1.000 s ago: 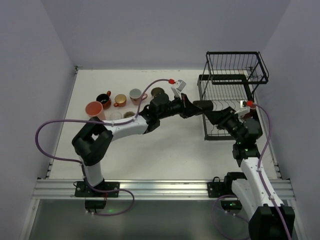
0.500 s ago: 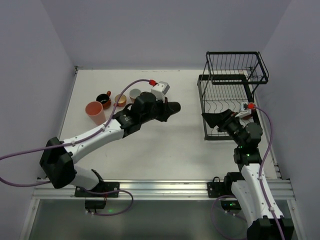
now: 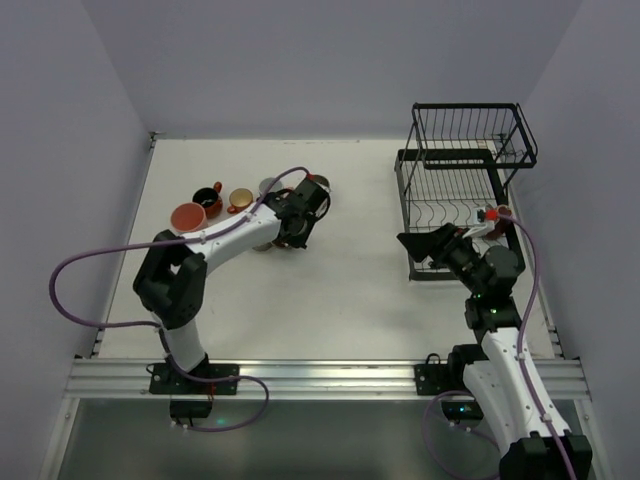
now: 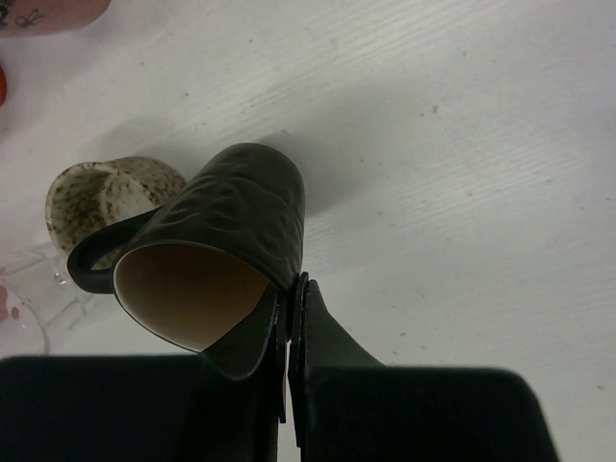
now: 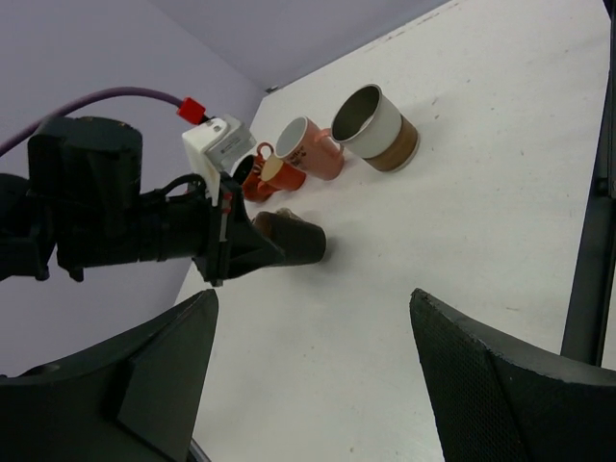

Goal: Unload the cups from the dish rack

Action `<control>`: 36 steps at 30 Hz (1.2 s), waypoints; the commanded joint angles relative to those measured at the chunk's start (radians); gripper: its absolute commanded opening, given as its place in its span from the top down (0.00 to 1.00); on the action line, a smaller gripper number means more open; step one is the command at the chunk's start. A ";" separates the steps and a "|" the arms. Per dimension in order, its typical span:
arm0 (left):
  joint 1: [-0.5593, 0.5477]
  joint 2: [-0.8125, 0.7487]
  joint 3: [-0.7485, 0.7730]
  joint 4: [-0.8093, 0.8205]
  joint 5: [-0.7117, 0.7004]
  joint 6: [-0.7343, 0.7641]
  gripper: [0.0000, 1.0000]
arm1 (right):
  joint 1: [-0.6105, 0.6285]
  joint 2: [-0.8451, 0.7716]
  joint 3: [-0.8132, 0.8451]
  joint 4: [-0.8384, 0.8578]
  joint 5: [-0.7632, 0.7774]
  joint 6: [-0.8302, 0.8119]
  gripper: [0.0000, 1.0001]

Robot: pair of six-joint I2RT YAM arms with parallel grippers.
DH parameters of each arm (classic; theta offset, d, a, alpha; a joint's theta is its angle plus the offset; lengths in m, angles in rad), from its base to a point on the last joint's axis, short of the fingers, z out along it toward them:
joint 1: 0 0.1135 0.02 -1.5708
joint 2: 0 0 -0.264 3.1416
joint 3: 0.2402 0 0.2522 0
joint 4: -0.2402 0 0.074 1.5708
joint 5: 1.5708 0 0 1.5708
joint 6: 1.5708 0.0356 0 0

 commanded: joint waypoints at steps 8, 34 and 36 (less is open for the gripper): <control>0.015 0.138 0.193 -0.127 -0.051 0.116 0.95 | 0.022 0.005 -0.024 -0.003 0.012 -0.030 0.17; -0.055 -0.611 -0.122 0.355 0.044 0.091 0.01 | 0.019 0.108 0.123 -0.258 0.676 -0.196 0.27; -0.057 -0.725 -0.230 0.429 0.137 0.068 0.00 | 0.008 0.137 0.152 -0.264 0.784 -0.211 0.29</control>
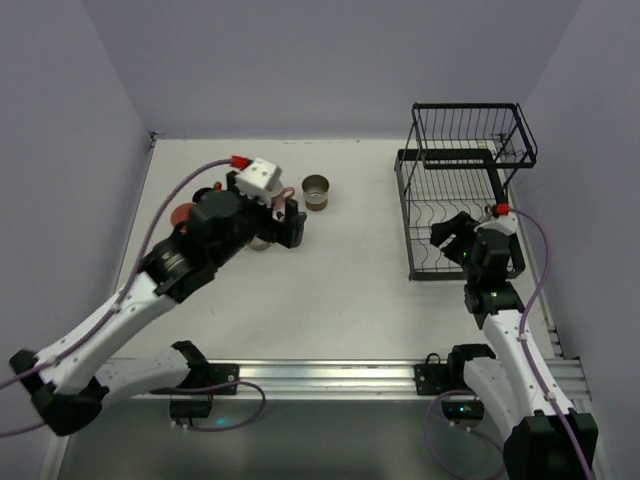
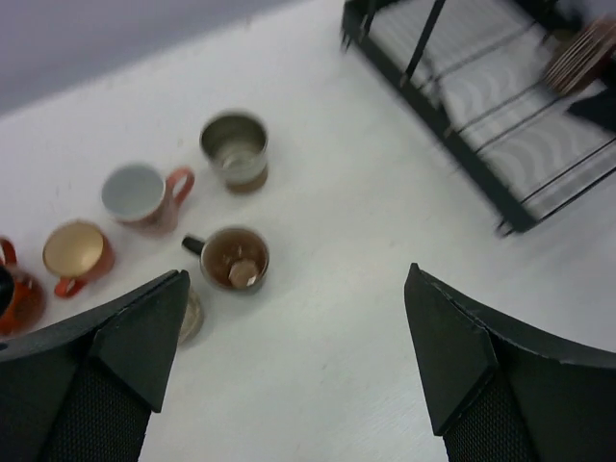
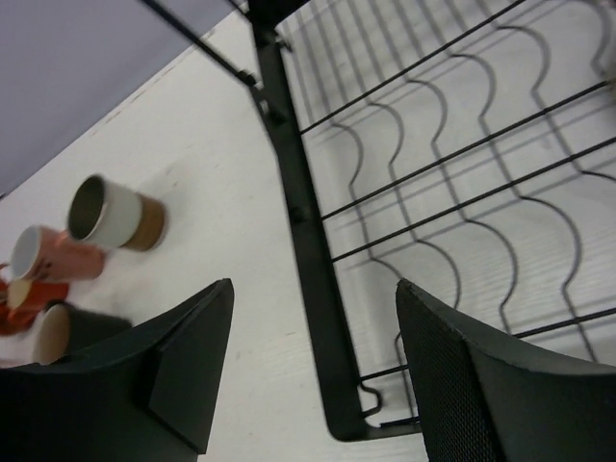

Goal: Unload the cups from the dish rack

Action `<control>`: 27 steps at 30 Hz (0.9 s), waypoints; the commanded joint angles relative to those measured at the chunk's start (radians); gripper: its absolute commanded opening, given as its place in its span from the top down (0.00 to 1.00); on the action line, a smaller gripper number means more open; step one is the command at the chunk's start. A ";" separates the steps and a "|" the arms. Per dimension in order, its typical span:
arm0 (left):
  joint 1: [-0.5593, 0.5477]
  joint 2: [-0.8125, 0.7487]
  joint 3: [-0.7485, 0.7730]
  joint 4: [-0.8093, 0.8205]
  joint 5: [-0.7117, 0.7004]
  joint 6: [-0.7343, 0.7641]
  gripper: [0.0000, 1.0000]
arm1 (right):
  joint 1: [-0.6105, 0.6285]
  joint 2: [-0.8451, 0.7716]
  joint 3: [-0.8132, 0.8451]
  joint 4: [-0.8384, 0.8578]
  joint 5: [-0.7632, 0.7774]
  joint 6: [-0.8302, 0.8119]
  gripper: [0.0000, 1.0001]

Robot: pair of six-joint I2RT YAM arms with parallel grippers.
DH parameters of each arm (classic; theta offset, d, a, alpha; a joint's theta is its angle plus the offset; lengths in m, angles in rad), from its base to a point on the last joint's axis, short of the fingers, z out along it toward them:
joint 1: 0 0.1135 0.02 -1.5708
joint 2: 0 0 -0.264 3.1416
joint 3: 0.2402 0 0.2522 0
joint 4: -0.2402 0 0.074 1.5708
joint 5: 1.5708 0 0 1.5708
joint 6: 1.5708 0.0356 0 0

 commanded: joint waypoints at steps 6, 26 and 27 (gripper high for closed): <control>-0.001 -0.465 -0.332 0.250 0.279 -0.045 0.00 | -0.120 0.135 0.183 -0.034 0.379 -0.109 0.30; -0.033 -0.570 -0.443 0.225 0.251 0.007 0.00 | -0.271 0.639 0.383 0.244 0.447 -0.377 0.25; -0.036 -0.571 -0.441 0.225 0.251 0.009 0.00 | -0.272 0.662 0.394 0.233 0.456 -0.379 0.25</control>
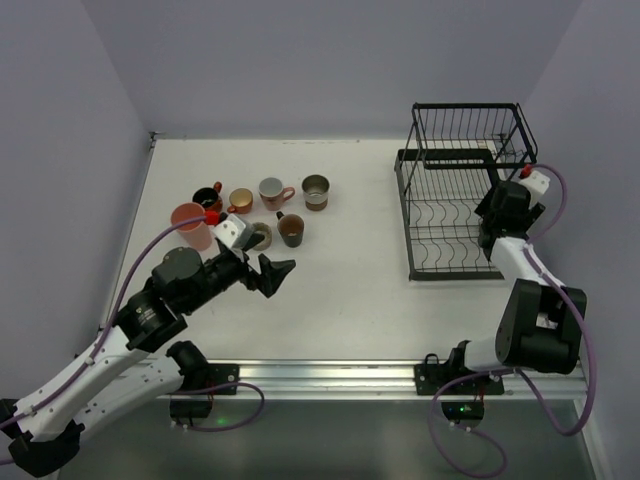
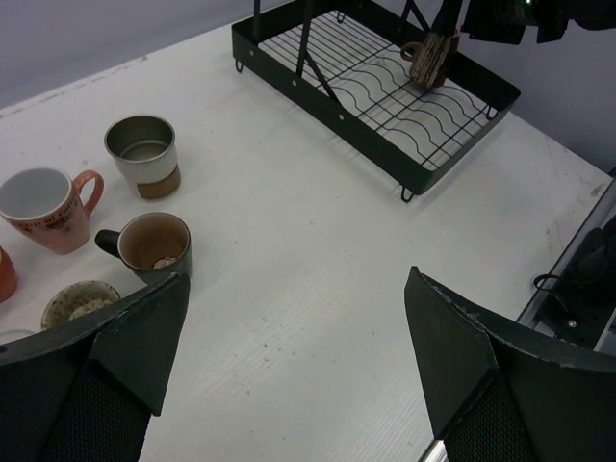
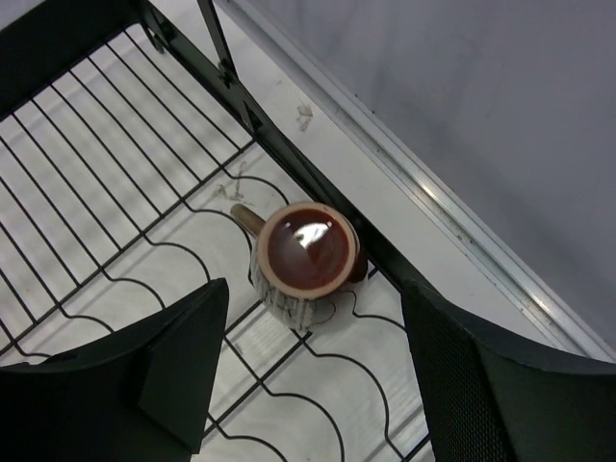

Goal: Unload the cups from the dish rack

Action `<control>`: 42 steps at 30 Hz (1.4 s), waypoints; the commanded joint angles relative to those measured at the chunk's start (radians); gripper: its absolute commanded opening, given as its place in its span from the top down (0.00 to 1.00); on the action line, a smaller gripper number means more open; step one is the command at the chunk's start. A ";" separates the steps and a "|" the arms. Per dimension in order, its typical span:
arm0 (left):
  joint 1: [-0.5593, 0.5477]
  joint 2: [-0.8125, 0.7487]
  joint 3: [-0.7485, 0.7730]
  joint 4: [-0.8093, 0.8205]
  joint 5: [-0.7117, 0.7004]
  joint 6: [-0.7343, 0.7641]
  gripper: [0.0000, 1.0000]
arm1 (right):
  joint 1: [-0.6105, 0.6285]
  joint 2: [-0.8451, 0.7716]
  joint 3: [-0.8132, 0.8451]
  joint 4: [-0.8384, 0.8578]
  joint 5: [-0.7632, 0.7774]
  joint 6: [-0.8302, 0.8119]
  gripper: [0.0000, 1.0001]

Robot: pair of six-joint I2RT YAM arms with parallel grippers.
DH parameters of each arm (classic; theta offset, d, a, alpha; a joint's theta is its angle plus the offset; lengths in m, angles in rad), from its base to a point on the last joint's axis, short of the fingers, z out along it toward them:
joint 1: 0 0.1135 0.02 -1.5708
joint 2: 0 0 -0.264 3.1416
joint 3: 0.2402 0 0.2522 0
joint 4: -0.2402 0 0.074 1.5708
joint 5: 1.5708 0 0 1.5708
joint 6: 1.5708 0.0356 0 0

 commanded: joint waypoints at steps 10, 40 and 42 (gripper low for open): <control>-0.013 -0.007 0.004 0.021 0.003 0.027 0.00 | -0.022 0.161 0.255 -0.147 -0.002 -0.056 0.30; -0.013 -0.025 0.000 0.029 -0.007 0.025 0.00 | 0.013 -0.100 0.013 -0.156 -0.195 0.079 0.68; -0.013 -0.015 0.001 0.031 -0.007 0.027 0.00 | 0.039 -0.144 -0.016 -0.121 -0.212 0.117 0.68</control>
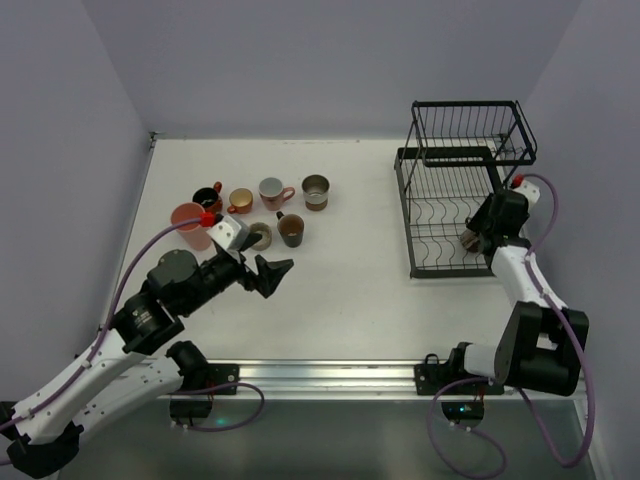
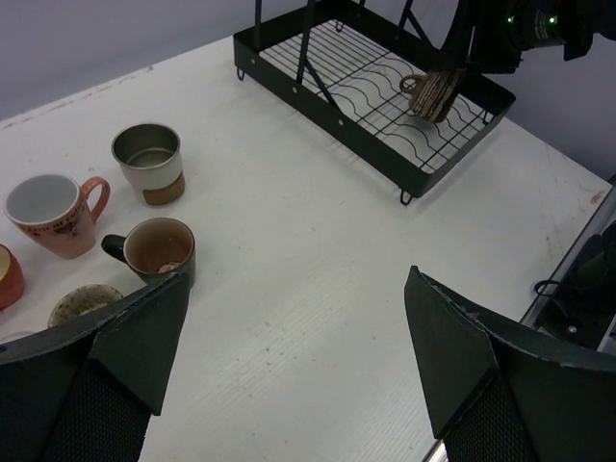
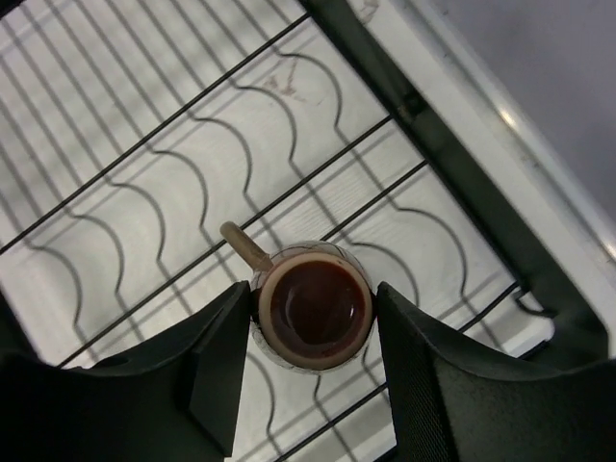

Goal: Unload the cups from the dish rack

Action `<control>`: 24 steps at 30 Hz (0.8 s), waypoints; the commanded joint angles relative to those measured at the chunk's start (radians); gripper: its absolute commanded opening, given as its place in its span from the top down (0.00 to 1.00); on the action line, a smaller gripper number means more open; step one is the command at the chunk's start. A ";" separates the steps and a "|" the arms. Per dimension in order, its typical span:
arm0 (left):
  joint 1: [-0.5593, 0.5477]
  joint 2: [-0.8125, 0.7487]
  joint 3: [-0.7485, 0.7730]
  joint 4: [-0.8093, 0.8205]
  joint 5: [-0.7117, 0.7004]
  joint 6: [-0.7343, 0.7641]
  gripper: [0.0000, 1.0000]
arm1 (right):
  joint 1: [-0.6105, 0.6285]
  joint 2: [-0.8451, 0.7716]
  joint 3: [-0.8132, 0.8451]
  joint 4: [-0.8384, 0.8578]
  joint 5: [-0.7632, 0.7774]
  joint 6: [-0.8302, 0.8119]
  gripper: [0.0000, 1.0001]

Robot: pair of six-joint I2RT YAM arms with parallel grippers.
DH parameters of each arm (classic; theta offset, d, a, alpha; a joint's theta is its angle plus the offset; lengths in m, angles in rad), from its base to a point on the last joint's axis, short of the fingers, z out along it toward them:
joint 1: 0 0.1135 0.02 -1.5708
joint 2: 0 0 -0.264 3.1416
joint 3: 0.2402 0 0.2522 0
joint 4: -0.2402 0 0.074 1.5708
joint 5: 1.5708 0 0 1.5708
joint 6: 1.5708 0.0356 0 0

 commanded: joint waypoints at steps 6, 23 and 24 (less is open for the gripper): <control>0.001 0.080 0.019 0.044 0.049 0.012 0.00 | 0.061 -0.180 -0.142 0.198 -0.158 0.239 0.68; -0.001 0.551 0.133 0.471 0.345 -0.360 0.00 | 0.058 -0.326 -0.345 0.470 -0.331 0.542 0.69; -0.004 0.581 0.145 0.491 0.345 -0.378 0.00 | 0.058 -0.333 -0.343 0.470 -0.331 0.555 0.69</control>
